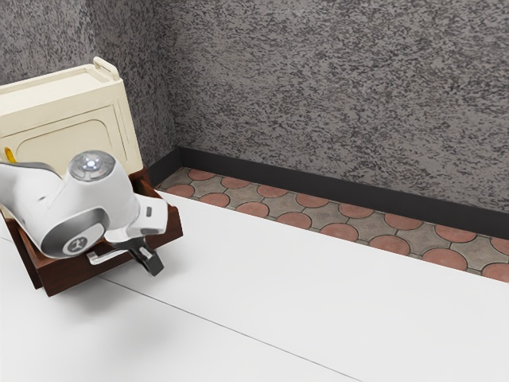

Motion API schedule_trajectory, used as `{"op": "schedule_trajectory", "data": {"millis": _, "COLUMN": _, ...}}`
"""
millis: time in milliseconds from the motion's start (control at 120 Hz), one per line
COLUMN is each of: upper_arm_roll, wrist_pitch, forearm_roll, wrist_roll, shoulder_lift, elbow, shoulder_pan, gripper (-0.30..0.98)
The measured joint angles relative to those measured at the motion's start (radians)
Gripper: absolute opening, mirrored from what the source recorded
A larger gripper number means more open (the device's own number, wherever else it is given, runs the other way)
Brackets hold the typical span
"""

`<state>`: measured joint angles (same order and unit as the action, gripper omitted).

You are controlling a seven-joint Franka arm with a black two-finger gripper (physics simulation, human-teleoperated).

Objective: Pull the drawer handle with one arm to open the drawer

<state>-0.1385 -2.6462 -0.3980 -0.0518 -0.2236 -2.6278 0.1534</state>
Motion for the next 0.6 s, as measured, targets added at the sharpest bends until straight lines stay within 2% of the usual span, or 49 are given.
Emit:
{"op": "schedule_trajectory", "data": {"millis": 158, "upper_arm_roll": -0.027, "wrist_pitch": -0.003, "forearm_roll": 0.003, "wrist_roll": 0.002, "shoulder_lift": -0.014, "elbow": -0.007, "shoulder_pan": 0.002, "gripper": 0.60}}
{"op": "schedule_trajectory", "data": {"millis": 175, "upper_arm_roll": -0.029, "wrist_pitch": -0.004, "forearm_roll": -0.001, "wrist_roll": 0.003, "shoulder_lift": -0.016, "elbow": -0.008, "shoulder_pan": 0.001, "gripper": 0.67}}
{"op": "schedule_trajectory", "data": {"millis": 408, "upper_arm_roll": -0.036, "wrist_pitch": -0.005, "forearm_roll": 0.020, "wrist_roll": 0.022, "shoulder_lift": -0.022, "elbow": -0.018, "shoulder_pan": -0.003, "gripper": 0.68}}
{"op": "schedule_trajectory", "data": {"millis": 467, "upper_arm_roll": -0.040, "wrist_pitch": 0.011, "forearm_roll": 0.025, "wrist_roll": 0.027, "shoulder_lift": -0.057, "elbow": -0.002, "shoulder_pan": -0.003, "gripper": 0.68}}
{"op": "schedule_trajectory", "data": {"millis": 517, "upper_arm_roll": -0.072, "wrist_pitch": 0.083, "forearm_roll": 0.065, "wrist_roll": 0.033, "shoulder_lift": -0.100, "elbow": 0.102, "shoulder_pan": -0.002, "gripper": 0.68}}
{"op": "schedule_trajectory", "data": {"millis": 600, "upper_arm_roll": -0.105, "wrist_pitch": 0.321, "forearm_roll": 0.150, "wrist_roll": 0.042, "shoulder_lift": -0.103, "elbow": 0.443, "shoulder_pan": 0.001, "gripper": 0.68}}
